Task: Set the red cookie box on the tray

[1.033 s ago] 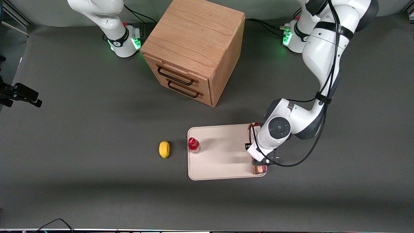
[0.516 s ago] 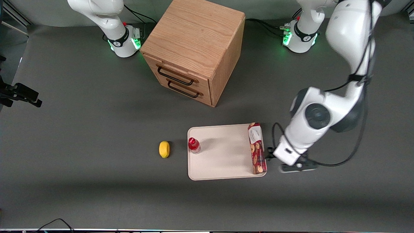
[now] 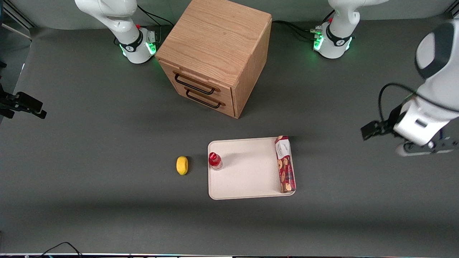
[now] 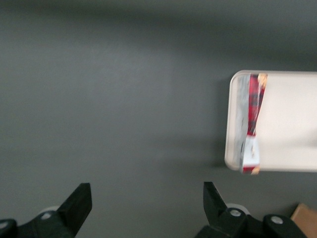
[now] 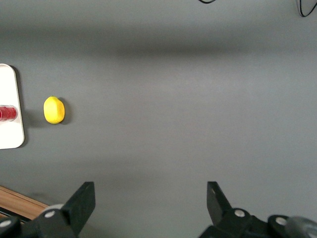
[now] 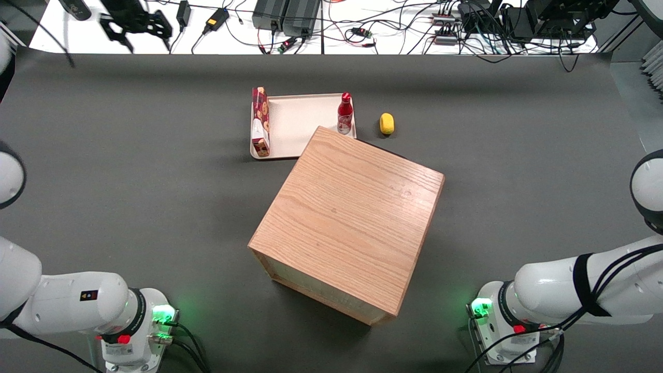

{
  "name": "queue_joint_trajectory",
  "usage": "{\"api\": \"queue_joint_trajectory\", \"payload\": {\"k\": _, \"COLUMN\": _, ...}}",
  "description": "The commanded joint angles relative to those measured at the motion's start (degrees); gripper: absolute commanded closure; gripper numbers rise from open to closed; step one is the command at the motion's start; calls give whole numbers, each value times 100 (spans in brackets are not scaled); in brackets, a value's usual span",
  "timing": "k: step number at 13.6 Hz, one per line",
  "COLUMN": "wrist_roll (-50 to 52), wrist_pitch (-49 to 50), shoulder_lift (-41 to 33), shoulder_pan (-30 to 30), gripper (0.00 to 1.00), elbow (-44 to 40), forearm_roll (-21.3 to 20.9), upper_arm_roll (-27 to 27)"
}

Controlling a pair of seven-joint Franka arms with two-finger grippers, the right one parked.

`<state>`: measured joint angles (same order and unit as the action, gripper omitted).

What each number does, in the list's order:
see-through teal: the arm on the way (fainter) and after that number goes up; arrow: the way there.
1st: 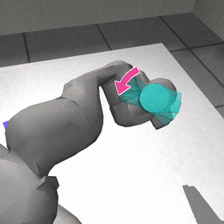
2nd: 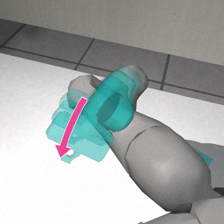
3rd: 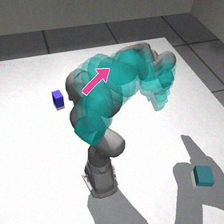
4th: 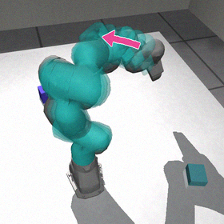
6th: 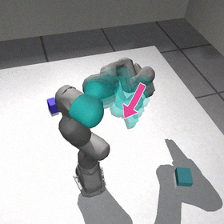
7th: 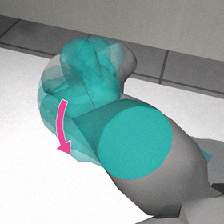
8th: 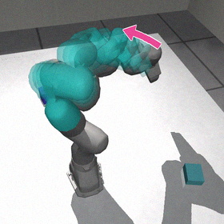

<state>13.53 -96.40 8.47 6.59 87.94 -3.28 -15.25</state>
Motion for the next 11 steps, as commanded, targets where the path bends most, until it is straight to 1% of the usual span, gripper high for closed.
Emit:
{"api": "queue_joint_trajectory", "payload": {"k": 1, "wrist_roll": -307, "wrist_pitch": 445, "shoulder_lift": -617, "shoulder_pan": 219, "gripper": 0, "elbow": 302, "forearm_roll": 73, "upper_arm_roll": -40}}
{"api": "queue_joint_trajectory", "payload": {"k": 4, "wrist_roll": -377, "wrist_pitch": 499, "shoulder_lift": -864, "shoulder_pan": 412, "gripper": 0, "elbow": 276, "forearm_roll": 64, "upper_arm_roll": -31}}
{"api": "queue_joint_trajectory", "payload": {"k": 6, "wrist_roll": -928, "wrist_pitch": 404, "shoulder_lift": -864, "shoulder_pan": 544, "gripper": 0, "elbow": 285, "forearm_roll": 64, "upper_arm_roll": -22}}
{"api": "queue_joint_trajectory", "payload": {"k": 11, "wrist_roll": -984, "wrist_pitch": 429, "shoulder_lift": -864, "shoulder_pan": 615, "gripper": 0, "elbow": 311, "forearm_roll": 46, "upper_arm_roll": -22}}
